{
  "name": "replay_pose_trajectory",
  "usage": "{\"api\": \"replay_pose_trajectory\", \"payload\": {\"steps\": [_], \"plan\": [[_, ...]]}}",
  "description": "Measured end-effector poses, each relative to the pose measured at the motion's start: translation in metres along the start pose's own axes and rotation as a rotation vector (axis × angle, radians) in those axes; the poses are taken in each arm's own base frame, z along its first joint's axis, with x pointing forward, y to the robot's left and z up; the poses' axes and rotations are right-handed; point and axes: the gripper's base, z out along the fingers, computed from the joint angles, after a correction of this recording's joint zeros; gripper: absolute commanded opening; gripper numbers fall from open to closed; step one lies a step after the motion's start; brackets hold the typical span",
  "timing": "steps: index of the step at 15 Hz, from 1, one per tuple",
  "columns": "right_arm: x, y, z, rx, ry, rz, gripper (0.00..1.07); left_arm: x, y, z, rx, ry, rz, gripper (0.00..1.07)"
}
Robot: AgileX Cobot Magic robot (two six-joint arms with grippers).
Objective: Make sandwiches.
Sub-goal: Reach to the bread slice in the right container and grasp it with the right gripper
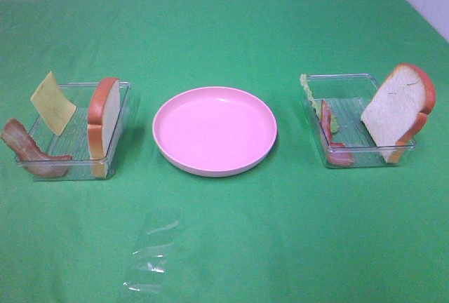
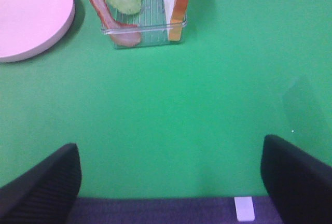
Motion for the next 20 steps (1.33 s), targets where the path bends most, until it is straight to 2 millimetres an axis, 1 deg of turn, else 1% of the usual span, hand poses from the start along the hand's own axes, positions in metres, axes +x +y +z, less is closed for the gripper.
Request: {"api": "replay_pose_trajectory", "payload": {"steps": [1, 2, 4, 6, 7, 8, 10, 11, 12, 13, 14, 17, 18, 19, 20], "plan": [[-0.017, 0.003, 0.005, -0.018, 0.084, 0.011, 0.9, 0.0, 0.0, 0.0, 0.0, 0.0, 0.0, 0.98], [-0.049, 0.007, 0.017, -0.044, 0.214, 0.031, 0.9, 0.0, 0.0, 0.0, 0.0, 0.0, 0.0, 0.98], [-0.103, 0.013, 0.043, -0.078, 0.36, 0.065, 0.9, 0.0, 0.0, 0.0, 0.0, 0.0, 0.0, 0.98], [-0.156, 0.016, 0.084, -0.082, 0.475, 0.079, 0.9, 0.0, 0.0, 0.0, 0.0, 0.0, 0.0, 0.98], [-0.178, 0.017, 0.102, -0.083, 0.494, 0.071, 0.9, 0.0, 0.0, 0.0, 0.0, 0.0, 0.0, 0.98], [-0.189, 0.017, 0.113, -0.084, 0.508, 0.065, 0.9, 0.0, 0.0, 0.0, 0.0, 0.0, 0.0, 0.98], [-0.228, 0.017, 0.15, -0.077, 0.52, 0.054, 0.9, 0.0, 0.0, 0.0, 0.0, 0.0, 0.0, 0.98], [-0.244, 0.017, 0.167, -0.07, 0.522, 0.048, 0.9, 0.0, 0.0, 0.0, 0.0, 0.0, 0.0, 0.98], [-0.261, 0.016, 0.193, -0.063, 0.555, 0.041, 0.9, 0.0, 0.0, 0.0, 0.0, 0.0, 0.0, 0.98], [-0.267, 0.015, 0.208, -0.056, 0.582, 0.025, 0.9, 0.0, 0.0, 0.0, 0.0, 0.0, 0.0, 0.98], [-0.269, 0.014, 0.213, -0.052, 0.594, 0.022, 0.9, 0.0, 0.0, 0.0, 0.0, 0.0, 0.0, 0.98], [-0.271, 0.007, 0.242, -0.013, 0.66, -0.003, 0.9, 0.0, 0.0, 0.0, 0.0, 0.0, 0.0, 0.98], [-0.27, 0.002, 0.25, -0.009, 0.676, 0.011, 0.9, 0.0, 0.0, 0.0, 0.0, 0.0, 0.0, 0.98], [-0.27, -0.003, 0.255, -0.007, 0.683, 0.024, 0.89, 0.0, 0.0, 0.0, 0.0, 0.0, 0.0, 0.98], [-0.266, -0.019, 0.265, -0.013, 0.701, 0.066, 0.89, 0.0, 0.0, 0.0, 0.0, 0.0, 0.0, 0.98]]}}
